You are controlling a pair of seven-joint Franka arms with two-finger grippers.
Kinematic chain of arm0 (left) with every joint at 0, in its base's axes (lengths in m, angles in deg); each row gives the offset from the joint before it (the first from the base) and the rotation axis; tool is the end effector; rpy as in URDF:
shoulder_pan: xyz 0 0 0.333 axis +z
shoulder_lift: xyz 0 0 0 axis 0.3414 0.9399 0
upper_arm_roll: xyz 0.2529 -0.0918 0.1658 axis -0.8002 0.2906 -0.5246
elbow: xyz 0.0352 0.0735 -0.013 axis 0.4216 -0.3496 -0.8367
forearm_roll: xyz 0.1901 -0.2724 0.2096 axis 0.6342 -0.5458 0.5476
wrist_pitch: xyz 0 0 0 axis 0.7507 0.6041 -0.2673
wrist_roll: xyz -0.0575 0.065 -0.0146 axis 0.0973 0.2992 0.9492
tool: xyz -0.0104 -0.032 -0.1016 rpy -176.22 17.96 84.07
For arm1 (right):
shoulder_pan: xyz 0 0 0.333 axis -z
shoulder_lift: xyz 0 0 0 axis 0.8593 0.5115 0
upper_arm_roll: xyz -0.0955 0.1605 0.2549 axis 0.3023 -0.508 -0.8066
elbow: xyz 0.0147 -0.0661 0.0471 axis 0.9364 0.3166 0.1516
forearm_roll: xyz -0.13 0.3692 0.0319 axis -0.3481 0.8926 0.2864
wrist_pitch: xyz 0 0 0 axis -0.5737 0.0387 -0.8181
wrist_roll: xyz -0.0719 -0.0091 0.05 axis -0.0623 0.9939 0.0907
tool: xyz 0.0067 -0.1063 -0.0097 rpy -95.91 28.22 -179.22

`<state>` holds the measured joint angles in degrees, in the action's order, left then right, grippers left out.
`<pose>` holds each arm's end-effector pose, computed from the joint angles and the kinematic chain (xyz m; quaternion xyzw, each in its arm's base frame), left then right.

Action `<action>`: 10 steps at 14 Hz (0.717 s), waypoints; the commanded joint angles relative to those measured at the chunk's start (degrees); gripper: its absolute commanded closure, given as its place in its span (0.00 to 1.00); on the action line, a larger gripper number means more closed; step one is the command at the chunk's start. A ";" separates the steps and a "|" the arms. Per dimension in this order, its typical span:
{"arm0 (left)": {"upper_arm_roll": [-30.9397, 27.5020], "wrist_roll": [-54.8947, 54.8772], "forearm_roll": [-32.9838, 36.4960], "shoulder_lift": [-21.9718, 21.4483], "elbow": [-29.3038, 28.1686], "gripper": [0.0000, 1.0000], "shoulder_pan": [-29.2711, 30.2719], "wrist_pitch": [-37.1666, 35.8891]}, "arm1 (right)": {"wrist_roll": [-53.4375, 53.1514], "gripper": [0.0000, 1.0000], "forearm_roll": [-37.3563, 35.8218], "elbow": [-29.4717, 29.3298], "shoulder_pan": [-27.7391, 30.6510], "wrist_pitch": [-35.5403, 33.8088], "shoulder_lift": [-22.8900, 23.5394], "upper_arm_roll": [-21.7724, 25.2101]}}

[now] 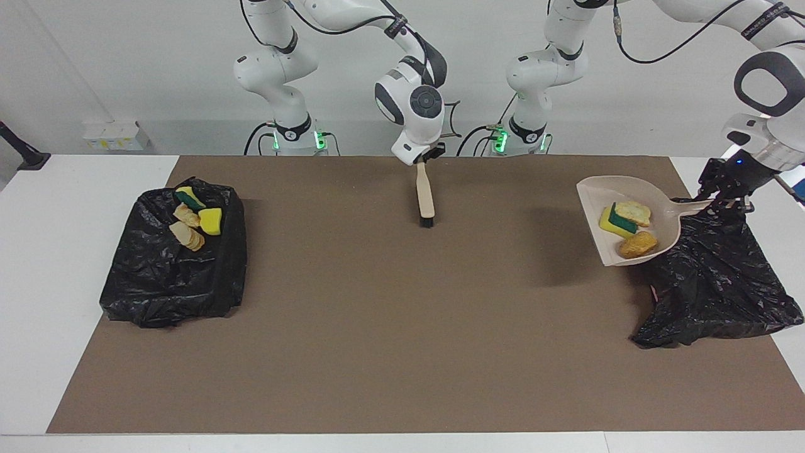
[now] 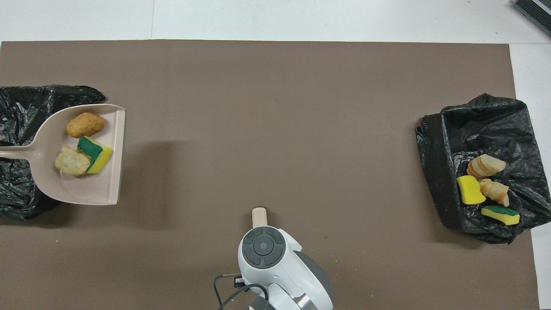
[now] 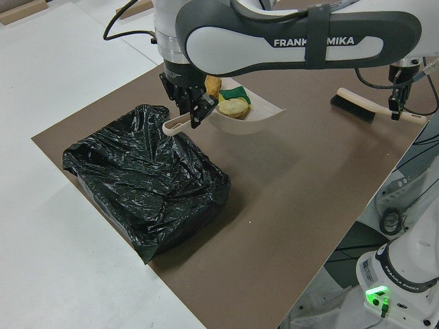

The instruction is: Sweep and dump trash in bin

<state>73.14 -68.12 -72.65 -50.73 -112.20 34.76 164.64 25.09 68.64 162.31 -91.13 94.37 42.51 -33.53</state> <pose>0.5612 0.2089 0.5234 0.6850 -0.7281 -0.0013 0.0264 0.3157 0.4131 0.3294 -0.9786 -0.0185 0.2041 0.0198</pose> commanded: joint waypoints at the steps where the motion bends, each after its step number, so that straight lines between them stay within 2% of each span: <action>1: 0.50 -2.95 3.33 3.96 7.43 1.00 3.38 -2.50 | 1.46 0.58 2.07 2.72 0.51 1.99 -1.70 -0.05; 2: 0.50 -5.13 5.43 4.66 9.02 1.00 4.44 -2.24 | 1.46 0.54 2.07 2.19 0.77 2.08 -1.35 0.03; 5: 0.33 -8.40 10.97 5.46 9.56 1.00 5.41 2.49 | 1.55 0.27 1.99 0.44 2.44 2.69 -0.74 0.30; 6: 0.33 -8.23 13.95 5.72 9.56 1.00 5.50 3.90 | 1.55 0.01 1.99 -0.70 3.40 2.52 -0.82 0.38; 8: 0.33 -7.53 19.49 5.81 9.30 1.00 5.50 8.20 | 1.73 0.00 1.64 -3.51 7.52 1.56 -1.26 0.56; 10: 0.33 -5.69 25.37 5.81 8.86 1.00 5.50 12.42 | 2.52 0.00 1.11 -7.54 13.40 -2.81 -2.40 0.56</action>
<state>73.05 -74.94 -51.77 -45.61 -104.59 39.80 174.35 25.44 68.76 158.07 -82.81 95.59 41.50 -32.82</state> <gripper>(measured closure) 0.687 0.004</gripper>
